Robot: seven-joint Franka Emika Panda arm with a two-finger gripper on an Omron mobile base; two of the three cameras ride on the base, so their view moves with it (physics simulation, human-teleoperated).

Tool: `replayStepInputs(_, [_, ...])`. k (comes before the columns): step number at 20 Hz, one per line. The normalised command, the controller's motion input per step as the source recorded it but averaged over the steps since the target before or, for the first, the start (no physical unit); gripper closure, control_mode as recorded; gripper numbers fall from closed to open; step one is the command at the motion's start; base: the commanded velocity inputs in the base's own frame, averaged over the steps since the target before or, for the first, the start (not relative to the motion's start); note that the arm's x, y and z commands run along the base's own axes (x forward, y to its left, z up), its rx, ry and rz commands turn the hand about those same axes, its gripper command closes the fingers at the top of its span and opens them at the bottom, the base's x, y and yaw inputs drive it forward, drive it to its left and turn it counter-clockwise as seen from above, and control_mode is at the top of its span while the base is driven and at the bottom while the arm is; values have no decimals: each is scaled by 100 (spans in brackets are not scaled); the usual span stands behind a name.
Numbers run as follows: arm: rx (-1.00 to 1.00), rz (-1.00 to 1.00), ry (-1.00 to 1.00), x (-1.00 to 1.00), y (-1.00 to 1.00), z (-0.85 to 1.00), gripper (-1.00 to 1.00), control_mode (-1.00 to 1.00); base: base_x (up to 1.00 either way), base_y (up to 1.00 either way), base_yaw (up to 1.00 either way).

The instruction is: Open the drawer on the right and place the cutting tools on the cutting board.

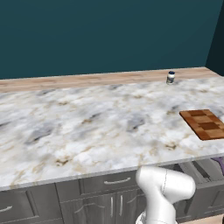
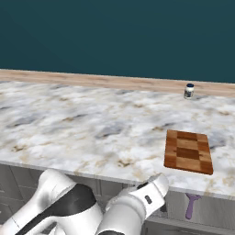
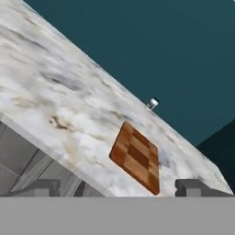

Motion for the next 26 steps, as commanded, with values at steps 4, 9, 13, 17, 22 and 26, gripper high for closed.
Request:
replayStepInputs(4, [-34,-3,49,39,0,13,-100,-100,0,0,0])
replayStepInputs(9, [-10,-10,60,38,0,-4,-100,-100,0,0,0])
replayStepInputs(13, [7,-20,52,28,-4,-13,-100,-100,0,0,0])
replayStepInputs(17, [20,-24,40,5,-15,-20,-100,-100,0,0,0])
replayStepInputs(22, [24,-27,22,0,-31,-51,-100,-100,0,0,0])
replayStepInputs(26, [28,-29,1,0,-17,-54,-100,-100,0,0,0])
